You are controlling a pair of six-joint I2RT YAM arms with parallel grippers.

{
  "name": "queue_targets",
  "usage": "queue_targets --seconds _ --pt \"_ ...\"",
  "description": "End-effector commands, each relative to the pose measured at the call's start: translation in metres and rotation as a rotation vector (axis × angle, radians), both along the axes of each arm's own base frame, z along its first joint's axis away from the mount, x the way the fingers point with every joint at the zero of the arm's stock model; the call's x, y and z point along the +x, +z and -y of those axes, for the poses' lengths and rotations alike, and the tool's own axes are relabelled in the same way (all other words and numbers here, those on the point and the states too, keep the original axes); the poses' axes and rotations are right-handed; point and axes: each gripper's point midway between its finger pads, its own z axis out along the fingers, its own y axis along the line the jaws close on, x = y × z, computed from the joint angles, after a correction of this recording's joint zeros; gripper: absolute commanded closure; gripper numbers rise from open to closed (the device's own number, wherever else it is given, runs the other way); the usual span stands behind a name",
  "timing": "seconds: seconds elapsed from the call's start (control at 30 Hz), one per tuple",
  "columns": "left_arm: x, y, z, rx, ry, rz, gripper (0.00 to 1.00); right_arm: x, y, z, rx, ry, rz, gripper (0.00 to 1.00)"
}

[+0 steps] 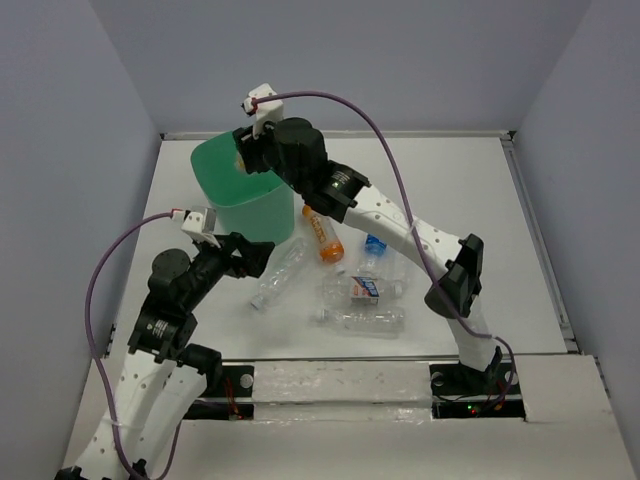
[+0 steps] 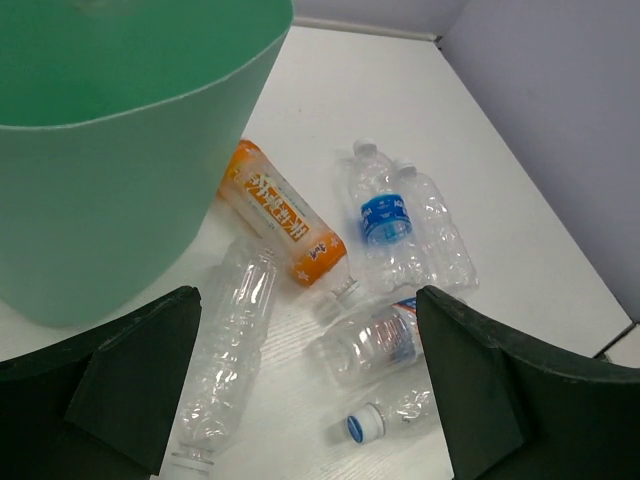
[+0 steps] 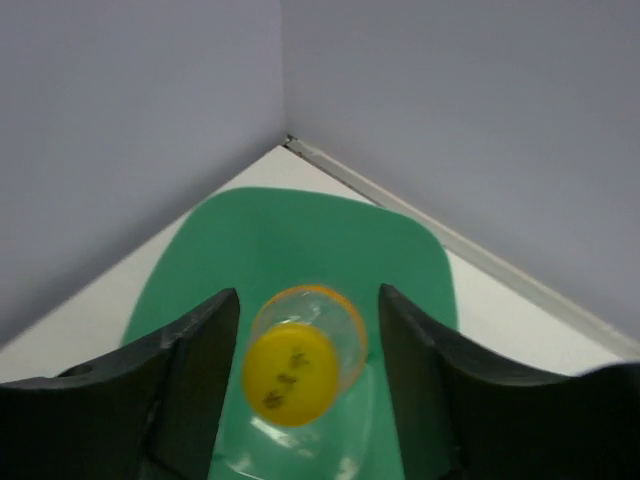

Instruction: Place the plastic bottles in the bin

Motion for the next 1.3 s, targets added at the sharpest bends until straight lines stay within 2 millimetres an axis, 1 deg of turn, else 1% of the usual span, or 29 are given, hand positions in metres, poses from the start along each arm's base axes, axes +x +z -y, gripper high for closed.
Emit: queue_targets --seconds 0.0,0.03,0.07,0.1,0.13,0.17,0.23,0.27,0.33,0.37,0.4,0.43,0.47,0.5,0.53,0.57,0.6,0.63,0.67,0.7,0.73,0.77,0.87,0.93,0.97,1.03,1.13,1.17,1.27 --pt "0.002 -0.005 0.017 -0.001 -0.093 -0.017 0.01 -0.002 0.042 0.006 0.120 0.000 0.032 0.12" --pt "0.005 -0.009 0.020 0.004 -0.100 -0.036 0.01 -0.005 0.053 0.010 0.137 0.005 0.043 0.08" --pt "0.006 -0.012 0.021 0.007 -0.105 -0.048 0.01 -0.009 0.059 0.013 0.141 0.012 0.047 0.04" --pt "0.008 -0.015 0.024 0.015 -0.116 -0.064 0.01 -0.012 0.067 0.017 0.150 0.015 0.053 0.04" --pt "0.009 -0.016 0.026 0.021 -0.124 -0.074 0.01 -0.011 0.071 0.025 0.154 0.006 0.056 0.04" --pt "0.014 -0.026 0.029 0.036 -0.129 -0.116 0.01 -0.021 0.080 0.037 0.161 0.009 0.058 0.05" --pt "0.019 -0.034 0.033 0.069 -0.128 -0.148 0.01 -0.031 0.081 0.050 0.164 0.014 0.041 0.06" --pt "0.023 -0.038 0.037 0.090 -0.127 -0.177 0.01 -0.043 0.077 0.065 0.155 0.017 0.027 0.07" --pt "0.027 -0.038 0.045 0.123 -0.121 -0.181 0.01 -0.058 0.069 0.082 0.157 0.027 0.012 0.07" --pt "0.030 -0.047 0.048 0.146 -0.118 -0.211 0.01 -0.065 0.066 0.091 0.160 0.030 0.009 0.08" --pt "0.032 -0.050 0.050 0.160 -0.110 -0.224 0.01 -0.079 0.054 0.107 0.179 0.033 -0.021 0.08" --pt "0.034 -0.050 0.054 0.181 -0.097 -0.228 0.01 -0.086 0.050 0.118 0.180 0.026 -0.027 0.08" --pt "0.037 -0.058 0.057 0.206 -0.093 -0.252 0.01 -0.092 0.044 0.128 0.179 0.019 -0.039 0.08" --pt "0.039 -0.062 0.058 0.224 -0.082 -0.262 0.01 -0.098 0.038 0.138 0.182 0.011 -0.048 0.08" --pt "0.045 -0.062 0.056 0.245 -0.044 -0.258 0.01 -0.109 0.024 0.157 0.180 -0.004 -0.066 0.08" --pt "0.043 -0.072 0.063 0.282 -0.059 -0.287 0.01 -0.114 0.016 0.166 0.179 -0.015 -0.075 0.08" --pt "0.047 -0.077 0.063 0.316 -0.035 -0.292 0.01 -0.118 0.009 0.177 0.185 -0.037 -0.086 0.08" --pt "0.052 -0.086 0.060 0.371 0.007 -0.316 0.01 -0.128 -0.005 0.192 0.181 -0.046 -0.099 0.08" --pt "0.048 -0.090 0.069 0.407 -0.017 -0.318 0.01 -0.133 -0.012 0.200 0.184 -0.051 -0.108 0.08" --pt "0.050 -0.095 0.070 0.437 -0.008 -0.327 0.01 -0.137 -0.018 0.206 0.200 -0.055 -0.123 0.09" --pt "0.051 -0.098 0.071 0.462 -0.002 -0.336 0.01 -0.141 -0.039 0.210 0.178 -0.057 -0.149 0.09" --pt "0.054 -0.108 0.072 0.503 0.003 -0.367 0.01 -0.148 -0.034 0.219 0.206 -0.053 -0.140 0.09" --pt "0.063 -0.120 0.068 0.577 0.048 -0.388 0.01 -0.156 -0.050 0.231 0.212 -0.063 -0.154 0.09" --pt "0.068 -0.129 0.066 0.612 0.074 -0.403 0.01 -0.157 -0.055 0.237 0.210 -0.076 -0.153 0.09" --pt "0.069 -0.127 0.066 0.611 0.074 -0.399 0.01 -0.159 -0.056 0.239 0.213 -0.076 -0.154 0.09" --pt "0.072 -0.140 0.064 0.647 0.098 -0.432 0.01 -0.163 -0.056 0.244 0.221 -0.074 -0.146 0.09" --pt "0.075 -0.149 0.059 0.682 0.135 -0.464 0.01 -0.167 -0.054 0.251 0.234 -0.073 -0.132 0.09" --pt "0.075 -0.155 0.061 0.690 0.133 -0.477 0.01 -0.168 -0.054 0.252 0.238 -0.074 -0.128 0.09" --pt "0.076 -0.164 0.071 0.700 0.118 -0.493 0.02 -0.169 -0.056 0.254 0.242 -0.071 -0.127 0.09"
